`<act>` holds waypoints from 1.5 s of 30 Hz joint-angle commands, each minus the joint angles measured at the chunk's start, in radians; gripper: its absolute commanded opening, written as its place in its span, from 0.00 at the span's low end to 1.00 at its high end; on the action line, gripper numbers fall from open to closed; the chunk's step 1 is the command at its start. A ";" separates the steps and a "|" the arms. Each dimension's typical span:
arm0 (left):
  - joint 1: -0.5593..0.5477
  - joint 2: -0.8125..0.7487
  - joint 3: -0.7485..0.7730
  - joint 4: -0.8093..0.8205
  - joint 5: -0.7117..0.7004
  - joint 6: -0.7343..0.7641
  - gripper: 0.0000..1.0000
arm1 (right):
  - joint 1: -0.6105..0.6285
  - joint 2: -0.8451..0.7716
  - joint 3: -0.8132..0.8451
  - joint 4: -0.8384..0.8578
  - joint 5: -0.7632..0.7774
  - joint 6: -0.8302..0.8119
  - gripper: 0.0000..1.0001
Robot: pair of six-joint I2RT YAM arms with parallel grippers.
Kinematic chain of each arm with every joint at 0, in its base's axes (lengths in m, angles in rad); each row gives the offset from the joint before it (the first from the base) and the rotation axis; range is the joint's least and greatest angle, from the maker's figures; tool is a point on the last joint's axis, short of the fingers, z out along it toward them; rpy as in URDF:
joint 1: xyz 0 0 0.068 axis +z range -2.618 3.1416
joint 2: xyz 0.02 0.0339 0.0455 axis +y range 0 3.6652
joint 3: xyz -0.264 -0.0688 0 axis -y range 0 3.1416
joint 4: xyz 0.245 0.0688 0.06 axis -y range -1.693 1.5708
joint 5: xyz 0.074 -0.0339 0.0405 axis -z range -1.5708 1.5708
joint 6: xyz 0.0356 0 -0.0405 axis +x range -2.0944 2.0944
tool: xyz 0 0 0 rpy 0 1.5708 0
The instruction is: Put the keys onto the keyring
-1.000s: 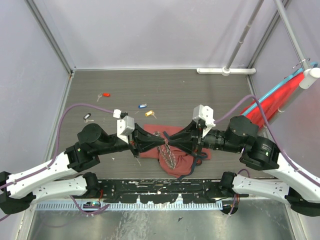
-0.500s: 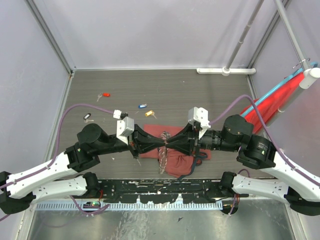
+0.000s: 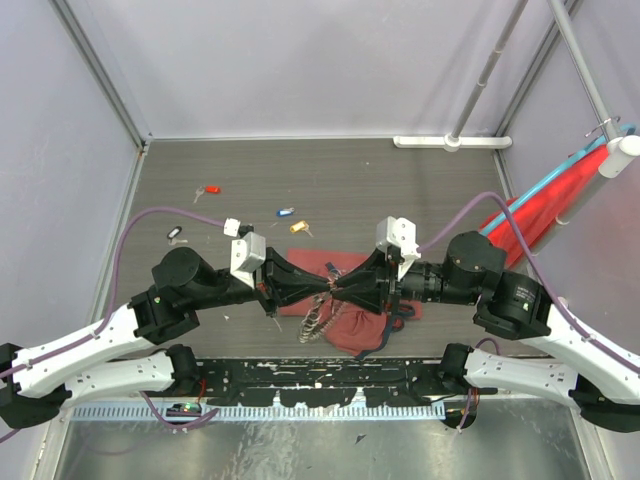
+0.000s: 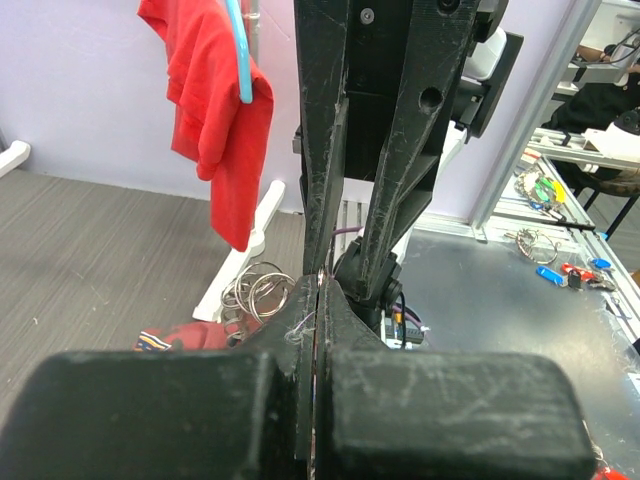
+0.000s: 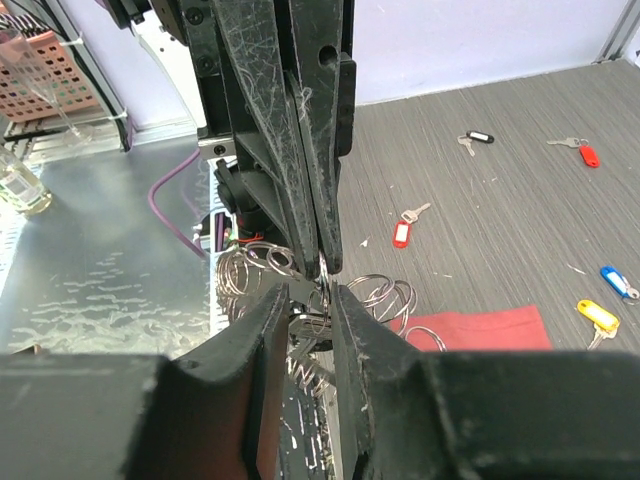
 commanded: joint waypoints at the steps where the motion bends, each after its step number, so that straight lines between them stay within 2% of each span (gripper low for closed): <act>1: -0.002 -0.015 0.036 0.079 0.006 -0.003 0.00 | 0.001 -0.011 0.001 0.028 0.004 0.005 0.29; 18: -0.002 -0.017 0.034 0.083 0.002 -0.004 0.00 | 0.000 0.013 -0.008 0.052 -0.009 0.014 0.15; 23: -0.002 -0.017 0.031 0.083 0.003 -0.003 0.00 | 0.000 0.017 -0.002 0.052 -0.009 0.018 0.02; 25: -0.002 -0.019 0.031 0.078 0.001 -0.001 0.00 | 0.001 0.020 0.012 0.029 0.001 0.015 0.01; 32: -0.002 -0.030 0.044 0.001 -0.001 0.029 0.23 | 0.000 0.066 0.162 -0.204 0.067 -0.020 0.01; 35: -0.002 -0.035 0.053 -0.049 -0.008 0.052 0.30 | 0.000 0.107 0.247 -0.334 0.107 -0.027 0.01; 45: -0.002 -0.060 0.050 -0.198 -0.082 0.092 0.34 | 0.001 0.305 0.434 -0.696 0.216 -0.004 0.01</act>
